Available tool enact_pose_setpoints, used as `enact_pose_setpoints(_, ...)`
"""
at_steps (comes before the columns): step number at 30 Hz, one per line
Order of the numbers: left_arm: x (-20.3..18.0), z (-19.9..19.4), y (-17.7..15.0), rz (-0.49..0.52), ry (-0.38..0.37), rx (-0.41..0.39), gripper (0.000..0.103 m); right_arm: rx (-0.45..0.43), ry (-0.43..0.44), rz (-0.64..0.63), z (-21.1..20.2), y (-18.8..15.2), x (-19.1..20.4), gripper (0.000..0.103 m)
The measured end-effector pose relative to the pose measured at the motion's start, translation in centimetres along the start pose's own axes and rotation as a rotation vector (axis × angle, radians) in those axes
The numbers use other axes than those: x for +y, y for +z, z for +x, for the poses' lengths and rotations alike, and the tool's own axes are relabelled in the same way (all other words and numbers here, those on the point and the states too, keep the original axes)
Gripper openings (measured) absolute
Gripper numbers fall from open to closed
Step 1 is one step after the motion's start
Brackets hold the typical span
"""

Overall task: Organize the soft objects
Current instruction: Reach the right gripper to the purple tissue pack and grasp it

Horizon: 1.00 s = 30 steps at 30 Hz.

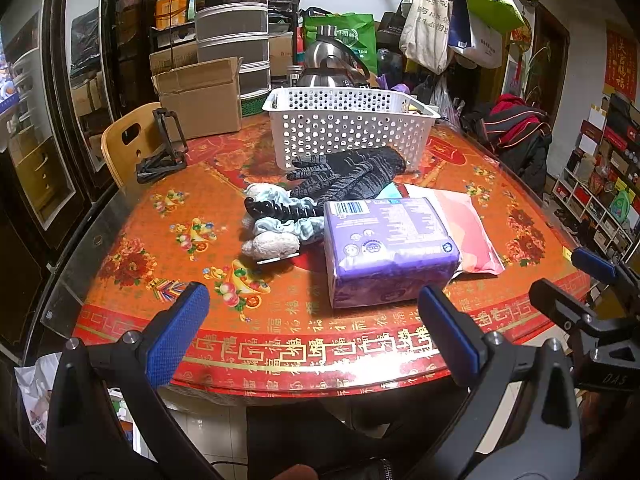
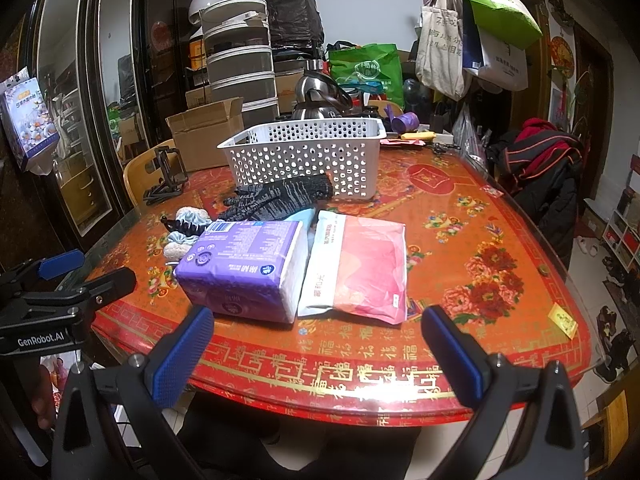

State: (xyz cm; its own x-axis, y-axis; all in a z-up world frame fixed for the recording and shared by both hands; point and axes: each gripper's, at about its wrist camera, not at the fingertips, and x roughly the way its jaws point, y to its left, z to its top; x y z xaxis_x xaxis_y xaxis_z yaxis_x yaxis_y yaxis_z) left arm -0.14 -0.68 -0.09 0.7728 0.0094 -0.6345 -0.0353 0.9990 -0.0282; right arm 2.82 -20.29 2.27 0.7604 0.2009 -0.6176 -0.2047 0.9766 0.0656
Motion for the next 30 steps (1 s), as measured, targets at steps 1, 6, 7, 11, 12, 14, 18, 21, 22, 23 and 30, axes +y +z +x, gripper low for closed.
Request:
enact_pose_setpoints(1,0.0,0.0,0.0,-0.001,-0.001,0.0,0.103,-0.001,0.0,0.0,0.0,0.0,-0.1,0.103)
enact_pose_setpoints(6,0.2,0.1,0.0,-0.007,0.0,0.002,0.103,0.0,0.002,0.003,0.0,0.0,-0.1,0.103)
enact_pose_setpoints(7,0.2,0.2,0.0,-0.008,-0.001,0.005,0.103,0.002,0.004,0.005,0.0,0.0,-0.1,0.103)
enact_pose_setpoints(11,0.6,0.5,0.0,-0.018,-0.033,-0.006,0.103,0.0,0.009,0.005,0.3,-0.1,0.1,0.103)
enact_pose_setpoints(12,0.8,0.6,0.1,-0.021,-0.049,-0.016,0.103,-0.003,0.013,0.004,0.5,-0.2,0.2,0.103)
enact_pose_setpoints(14,1.2,0.8,0.2,-0.03,-0.05,-0.033,0.103,-0.009,0.023,0.011,1.0,-0.2,-0.2,0.103)
enact_pose_setpoints(18,2.6,2.3,0.7,-0.052,-0.094,-0.066,0.103,-0.066,0.063,0.01,1.8,-0.4,-0.7,0.103)
enact_pose_setpoints(21,3.4,4.3,0.5,-0.046,-0.096,-0.042,0.103,-0.088,0.065,-0.011,3.1,-0.9,-0.7,0.103)
enact_pose_setpoints(22,3.4,4.9,0.3,-0.022,-0.047,-0.054,0.103,-0.082,0.066,-0.014,3.8,-1.0,-0.6,0.103)
enact_pose_setpoints(23,3.4,5.4,0.1,-0.009,-0.025,-0.054,0.103,-0.075,0.072,-0.017,4.4,-1.2,-0.6,0.102)
enact_pose_setpoints(30,3.1,8.5,-1.1,0.029,-0.139,-0.042,0.102,-0.01,0.151,-0.022,8.7,-2.0,-0.3,0.078)
